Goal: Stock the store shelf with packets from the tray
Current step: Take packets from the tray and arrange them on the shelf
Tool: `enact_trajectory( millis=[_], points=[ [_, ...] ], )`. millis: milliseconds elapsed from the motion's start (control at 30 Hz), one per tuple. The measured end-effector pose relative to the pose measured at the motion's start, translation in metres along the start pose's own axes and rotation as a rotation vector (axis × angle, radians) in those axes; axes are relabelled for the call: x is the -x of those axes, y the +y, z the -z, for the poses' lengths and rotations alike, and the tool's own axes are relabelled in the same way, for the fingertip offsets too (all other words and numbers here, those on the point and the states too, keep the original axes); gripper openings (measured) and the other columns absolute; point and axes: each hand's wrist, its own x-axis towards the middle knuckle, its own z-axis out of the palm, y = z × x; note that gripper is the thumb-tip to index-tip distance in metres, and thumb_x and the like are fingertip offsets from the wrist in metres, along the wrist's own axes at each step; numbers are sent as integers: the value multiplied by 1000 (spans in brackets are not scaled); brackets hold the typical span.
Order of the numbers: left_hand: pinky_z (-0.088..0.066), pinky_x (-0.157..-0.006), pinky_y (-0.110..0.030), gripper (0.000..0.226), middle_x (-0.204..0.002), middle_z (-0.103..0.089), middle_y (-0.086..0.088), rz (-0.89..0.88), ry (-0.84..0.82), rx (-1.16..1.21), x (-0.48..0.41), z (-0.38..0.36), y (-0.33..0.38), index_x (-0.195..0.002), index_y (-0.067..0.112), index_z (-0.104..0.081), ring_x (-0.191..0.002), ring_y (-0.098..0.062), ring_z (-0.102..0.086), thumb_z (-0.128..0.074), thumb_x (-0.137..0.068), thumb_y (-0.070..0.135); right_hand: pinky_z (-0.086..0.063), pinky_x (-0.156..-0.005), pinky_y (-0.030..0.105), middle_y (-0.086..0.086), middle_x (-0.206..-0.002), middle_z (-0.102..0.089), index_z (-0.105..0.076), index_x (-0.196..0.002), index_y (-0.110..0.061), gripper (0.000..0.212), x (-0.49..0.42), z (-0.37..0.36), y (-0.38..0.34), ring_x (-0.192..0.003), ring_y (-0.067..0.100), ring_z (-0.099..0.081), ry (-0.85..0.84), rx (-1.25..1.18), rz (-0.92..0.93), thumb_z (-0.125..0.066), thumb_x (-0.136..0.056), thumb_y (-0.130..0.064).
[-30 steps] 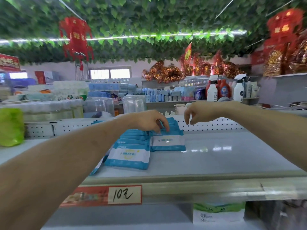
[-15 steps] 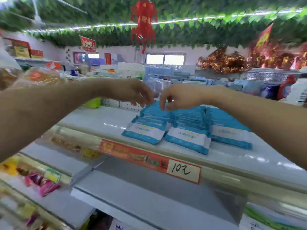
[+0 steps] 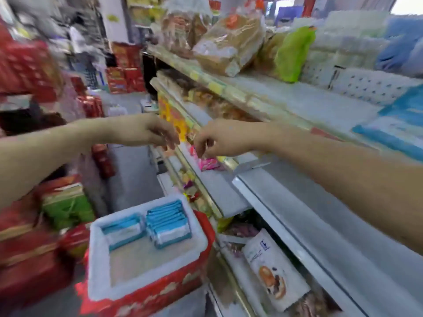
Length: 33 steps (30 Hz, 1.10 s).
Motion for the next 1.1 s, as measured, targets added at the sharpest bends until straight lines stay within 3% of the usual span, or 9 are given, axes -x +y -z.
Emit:
enact_trajectory(
  millis=[100, 200, 300, 400, 633, 733, 833, 967, 1100],
  points=[
    [-56, -80, -27, 37, -105, -78, -5, 184, -29, 51, 43, -38, -65, -119, 4, -72, -92, -11, -71, -55, -93, -16, -37, -71, 22, -2, -110, -66, -74, -116, -15, 20, -48, -68, -13, -95, 11, -58, -143, -42, 43, -65, -98, -16],
    [-59, -85, -36, 42, -109, -78, -4, 302, -59, 97, 81, -76, -110, -112, 15, -72, -98, -19, -74, -49, -92, -14, -35, -70, 17, 2, -120, -69, -73, -120, -12, 25, -84, -139, -19, -105, 17, -63, -300, -124, 27, -63, -97, -10],
    [-57, -88, -30, 40, -107, -78, 3, 356, -97, 90, 107, -109, -136, -102, 30, -72, -100, -16, -73, -56, -94, -6, -37, -76, 10, 5, -129, -66, -71, -127, -12, 32, -107, -203, -22, -110, 16, -59, -442, -121, 41, -59, -97, -8],
    [-55, -96, -30, 31, -105, -76, 16, 396, -120, 99, 124, -131, -156, -104, 33, -72, -101, -6, -71, -62, -96, 4, -44, -99, 32, 8, -131, -61, -70, -128, -14, 36, -119, -250, -21, -118, 23, -55, -532, -97, 75, -58, -94, -6],
    [-52, -94, -24, 27, -104, -72, 31, 431, -147, 170, 133, -149, -179, -107, 36, -74, -100, 7, -67, -64, -97, 13, -48, -99, 40, -2, -126, -51, -71, -120, -27, 30, -128, -289, -12, -112, 17, -52, -485, -64, 90, -58, -95, -15],
    [-52, -94, -24, 29, -105, -72, 32, 441, -150, 195, 129, -149, -183, -106, 40, -74, -99, 8, -67, -63, -97, 14, -47, -83, 33, -5, -122, -48, -70, -118, -32, 30, -127, -296, -8, -107, 14, -50, -473, -82, 88, -58, -94, -17],
    [-54, -99, -32, 31, -105, -72, 32, 451, -163, 208, 125, -149, -185, -105, 43, -73, -99, 8, -67, -61, -98, 16, -34, -69, 23, -7, -113, -47, -69, -118, -34, 32, -126, -300, -7, -98, 11, -47, -479, -94, 108, -57, -95, -16],
    [-54, -102, -34, 28, -108, -72, 31, 441, -169, 201, 120, -151, -185, -108, 43, -73, -102, 8, -67, -63, -98, 19, -47, -82, 28, -7, -111, -45, -70, -118, -34, 33, -120, -306, -10, -95, 12, -53, -538, -114, 104, -57, -95, -12],
    [-52, -99, -27, 27, -104, -70, 35, 436, -168, 226, 116, -153, -176, -111, 39, -74, -101, 11, -65, -62, -100, 17, -37, -77, 21, -6, -120, -48, -68, -127, -31, 41, -119, -318, -12, -102, 13, -50, -561, -111, 104, -55, -96, -8]
  ],
)
